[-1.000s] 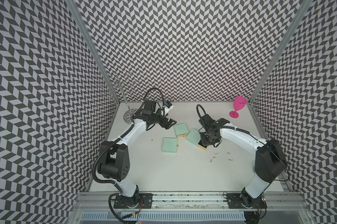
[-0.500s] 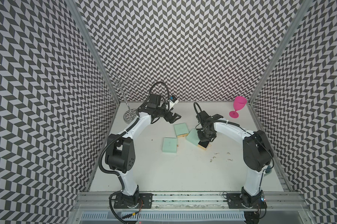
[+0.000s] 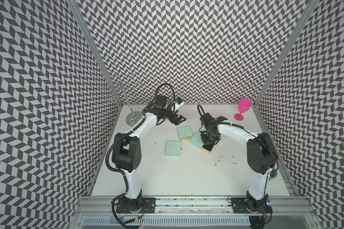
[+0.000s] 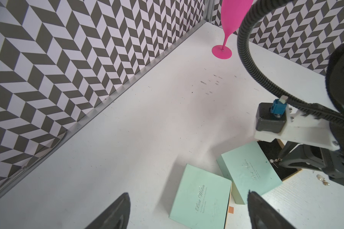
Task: Place the earrings into the drawer-style jewelry box
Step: Insert the earring into the inner lining.
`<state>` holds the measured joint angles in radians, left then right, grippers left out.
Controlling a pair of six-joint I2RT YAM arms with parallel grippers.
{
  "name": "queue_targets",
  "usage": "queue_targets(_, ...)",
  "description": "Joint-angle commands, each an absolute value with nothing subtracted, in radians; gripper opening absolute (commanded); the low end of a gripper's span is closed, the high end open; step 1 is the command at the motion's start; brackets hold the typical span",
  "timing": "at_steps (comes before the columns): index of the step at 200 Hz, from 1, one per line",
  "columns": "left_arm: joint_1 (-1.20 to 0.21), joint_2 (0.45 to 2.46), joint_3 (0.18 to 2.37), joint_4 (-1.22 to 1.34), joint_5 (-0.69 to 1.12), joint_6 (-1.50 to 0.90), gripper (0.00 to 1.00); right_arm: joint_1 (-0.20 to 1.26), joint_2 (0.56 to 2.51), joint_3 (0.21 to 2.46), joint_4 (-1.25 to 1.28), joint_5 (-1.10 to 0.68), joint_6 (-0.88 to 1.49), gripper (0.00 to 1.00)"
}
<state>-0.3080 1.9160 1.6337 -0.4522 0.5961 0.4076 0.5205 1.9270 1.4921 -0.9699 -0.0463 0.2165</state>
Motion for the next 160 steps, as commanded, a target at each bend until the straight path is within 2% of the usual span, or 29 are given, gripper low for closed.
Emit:
queue_targets(1, -0.316, 1.928, 1.670, -0.472, 0.603, 0.421, 0.92, 0.520, 1.920, 1.490, -0.982, -0.075, 0.210, 0.14)
queue_targets(127, -0.328, 1.930, 1.649, -0.475, 0.617, 0.434, 0.92, 0.520, 1.947, 1.454, -0.944, -0.046, 0.201, 0.15)
queue_targets(160, -0.334, 1.932, 1.651, -0.476, 0.623, 0.439, 0.92, 0.520, 1.942, 1.444, -0.941, -0.058, 0.193, 0.19)
